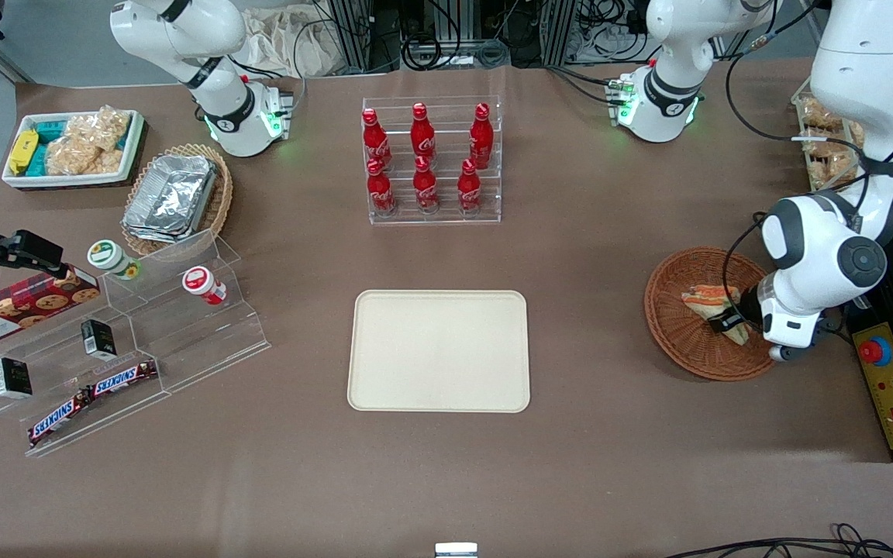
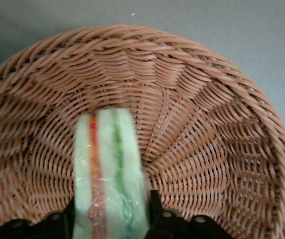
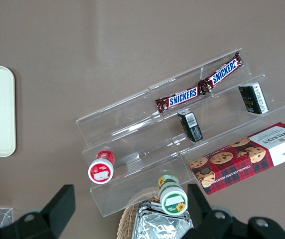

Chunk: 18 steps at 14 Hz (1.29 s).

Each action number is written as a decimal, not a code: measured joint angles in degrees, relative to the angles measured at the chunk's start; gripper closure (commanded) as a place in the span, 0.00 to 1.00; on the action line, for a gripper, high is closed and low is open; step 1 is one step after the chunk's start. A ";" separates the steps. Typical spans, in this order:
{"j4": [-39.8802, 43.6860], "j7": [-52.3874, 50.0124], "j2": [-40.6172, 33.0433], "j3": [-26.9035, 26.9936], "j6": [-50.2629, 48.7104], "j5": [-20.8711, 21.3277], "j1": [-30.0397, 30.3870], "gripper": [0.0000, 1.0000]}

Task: Place sandwich from basket to tray
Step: 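Close the left gripper on the wrapped sandwich's edge, then lift the sandwich and carry it with the left gripper over the cream tray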

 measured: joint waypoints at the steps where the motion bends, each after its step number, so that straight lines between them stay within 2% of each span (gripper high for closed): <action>1: 1.19 0.00 -0.38 -0.18 -2.64 0.00 -0.02 1.00; 6: 9.77 -0.11 -4.28 -1.44 -18.51 0.00 -0.10 1.00; 11: 31.11 -0.32 -7.75 -6.03 -44.34 -0.02 -0.23 1.00; 14: 33.80 -0.76 -5.84 -10.53 -45.95 -0.01 -2.04 1.00; 18: 33.88 -9.07 2.40 -11.62 -38.97 2.38 -12.53 1.00</action>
